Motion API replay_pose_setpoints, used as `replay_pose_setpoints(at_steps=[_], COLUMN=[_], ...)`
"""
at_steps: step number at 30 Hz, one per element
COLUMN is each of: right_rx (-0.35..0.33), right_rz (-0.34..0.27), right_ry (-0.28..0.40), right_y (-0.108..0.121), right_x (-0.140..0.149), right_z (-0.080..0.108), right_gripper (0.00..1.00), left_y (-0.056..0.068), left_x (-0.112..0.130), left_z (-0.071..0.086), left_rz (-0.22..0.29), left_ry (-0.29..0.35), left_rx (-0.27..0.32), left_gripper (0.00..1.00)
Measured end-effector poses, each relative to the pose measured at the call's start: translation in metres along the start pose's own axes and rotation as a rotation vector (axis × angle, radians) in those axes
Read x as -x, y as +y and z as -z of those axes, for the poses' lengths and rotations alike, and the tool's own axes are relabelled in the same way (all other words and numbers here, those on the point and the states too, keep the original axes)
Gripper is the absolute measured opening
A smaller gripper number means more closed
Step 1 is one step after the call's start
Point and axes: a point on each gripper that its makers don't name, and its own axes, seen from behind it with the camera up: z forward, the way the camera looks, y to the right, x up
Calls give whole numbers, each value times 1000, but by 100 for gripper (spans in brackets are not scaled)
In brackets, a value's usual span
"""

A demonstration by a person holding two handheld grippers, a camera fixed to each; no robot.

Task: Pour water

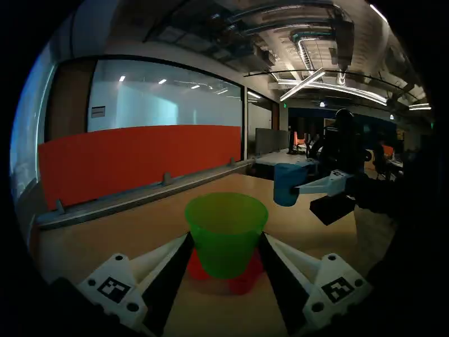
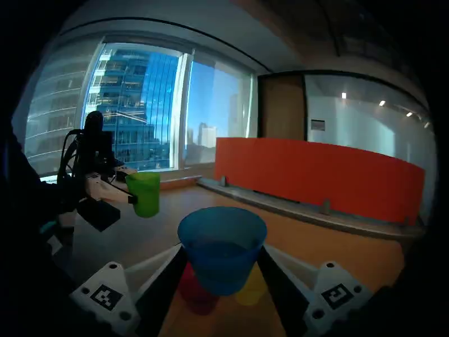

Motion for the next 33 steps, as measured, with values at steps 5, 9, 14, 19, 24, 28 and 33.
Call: replay_pose_setpoints(at_steps=[5,9,14,19,24,28,33], right_rx=[-4,-3,-5,-13,-19,-27,-43], right_rz=[0,4,-2,7,36,71,140], right_ry=[26,37,43,49,48,44,36], right_y=[0,1,3,3,4,4,-1], right_x=[-8,-13,-22,-31,-38,-44,-53], right_z=[-5,-8,-12,-14,-17,-21,-28], right_gripper=[86,85,86,85,85,85,86], left_y=[2,3,4,4,2,4,9], left_x=[-2,-3,-1,1,3,5,5], left_z=[-1,-2,-3,-5,-7,-8,-10], left_rz=[-4,-12,-16,-16,-13,-13,-15], left_ry=[3,5,4,0,-3,-5,-3], left_rx=[7,10,15,15,7,7,16], left_gripper=[81,81,81,81,81,81,81])
